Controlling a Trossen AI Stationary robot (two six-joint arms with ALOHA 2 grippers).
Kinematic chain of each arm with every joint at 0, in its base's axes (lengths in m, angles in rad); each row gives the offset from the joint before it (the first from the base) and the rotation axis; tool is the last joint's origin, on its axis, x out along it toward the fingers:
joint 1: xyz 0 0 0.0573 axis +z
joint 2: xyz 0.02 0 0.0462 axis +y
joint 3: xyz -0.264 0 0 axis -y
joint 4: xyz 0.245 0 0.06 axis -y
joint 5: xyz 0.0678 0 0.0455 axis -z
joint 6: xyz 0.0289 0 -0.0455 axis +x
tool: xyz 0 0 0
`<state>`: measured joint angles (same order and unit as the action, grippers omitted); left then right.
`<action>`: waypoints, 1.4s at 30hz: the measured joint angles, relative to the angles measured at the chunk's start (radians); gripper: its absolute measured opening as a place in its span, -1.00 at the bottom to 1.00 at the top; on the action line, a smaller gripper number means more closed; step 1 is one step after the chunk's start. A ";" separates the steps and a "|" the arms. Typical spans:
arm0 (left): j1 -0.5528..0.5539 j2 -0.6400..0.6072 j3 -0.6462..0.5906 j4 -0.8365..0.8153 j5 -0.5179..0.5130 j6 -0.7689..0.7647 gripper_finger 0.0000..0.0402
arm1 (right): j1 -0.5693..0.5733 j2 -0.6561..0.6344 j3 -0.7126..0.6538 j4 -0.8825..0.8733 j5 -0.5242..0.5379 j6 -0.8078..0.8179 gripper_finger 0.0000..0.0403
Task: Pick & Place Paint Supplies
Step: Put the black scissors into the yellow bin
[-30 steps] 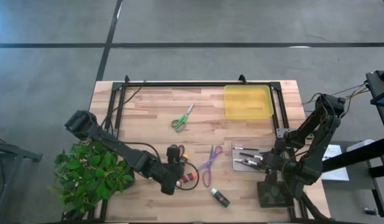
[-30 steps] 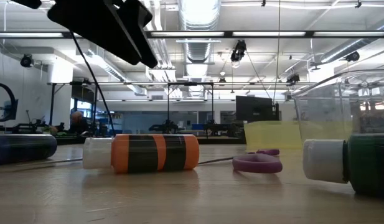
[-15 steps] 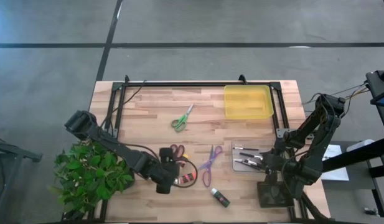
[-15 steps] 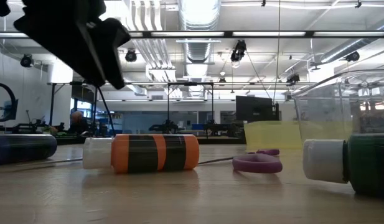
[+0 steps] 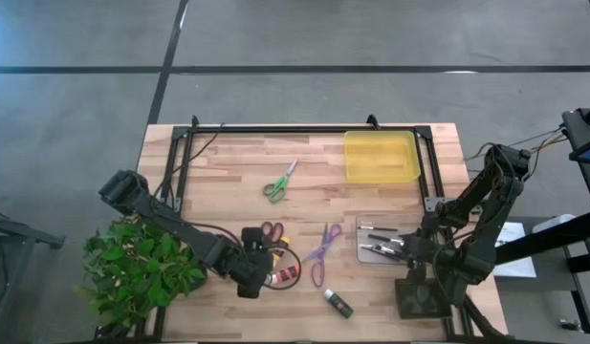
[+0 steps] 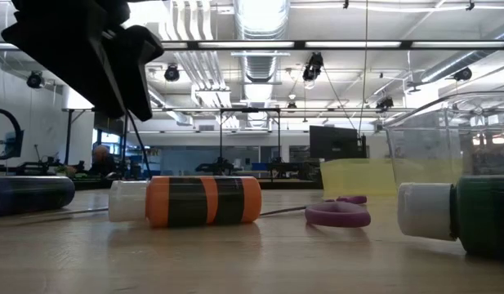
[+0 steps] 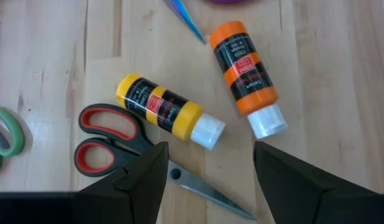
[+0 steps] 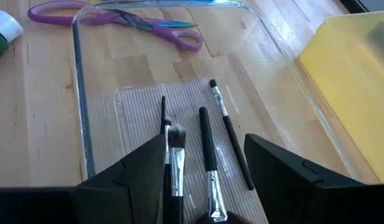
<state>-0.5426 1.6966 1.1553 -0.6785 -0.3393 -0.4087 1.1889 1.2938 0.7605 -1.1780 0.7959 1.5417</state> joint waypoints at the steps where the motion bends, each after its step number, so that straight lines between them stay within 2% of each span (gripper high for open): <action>1: 0.000 0.000 0.000 0.000 0.000 0.005 0.20 | 0.000 0.000 0.000 0.001 0.000 0.000 0.08; 6: 0.000 0.000 0.000 0.000 -0.044 0.002 0.20 | 0.000 0.000 0.000 0.004 0.002 0.000 0.08; 13: 0.018 0.000 0.000 0.000 -0.229 -0.096 0.20 | 0.000 0.000 0.000 0.009 0.018 -0.008 0.08; 16: 0.052 0.000 0.000 0.000 -0.244 -0.156 0.20 | 0.000 0.000 0.000 0.011 0.018 -0.008 0.08; 19: 0.115 0.000 0.000 -0.019 -0.204 -0.228 0.20 | 0.000 0.000 0.000 0.015 0.018 -0.008 0.08; 24: 0.233 0.000 0.000 -0.114 -0.063 -0.275 0.16 | 0.000 0.000 0.000 0.021 0.018 -0.006 0.08; 31: 0.325 0.000 -0.005 -0.182 0.038 -0.253 -0.14 | 0.000 0.000 0.000 0.043 0.018 -0.008 0.08; 37: 0.333 0.000 -0.068 -0.120 0.054 -0.249 -0.35 | 0.000 0.000 0.000 0.061 0.018 -0.024 0.08; 42: 0.341 0.000 -0.154 -0.043 0.060 -0.246 -0.39 | 0.000 0.000 0.000 0.073 0.018 -0.035 0.08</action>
<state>-0.2018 1.6966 1.0018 -0.7217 -0.2789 -0.6552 1.1889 1.2942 0.7609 -1.1054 0.8139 1.5070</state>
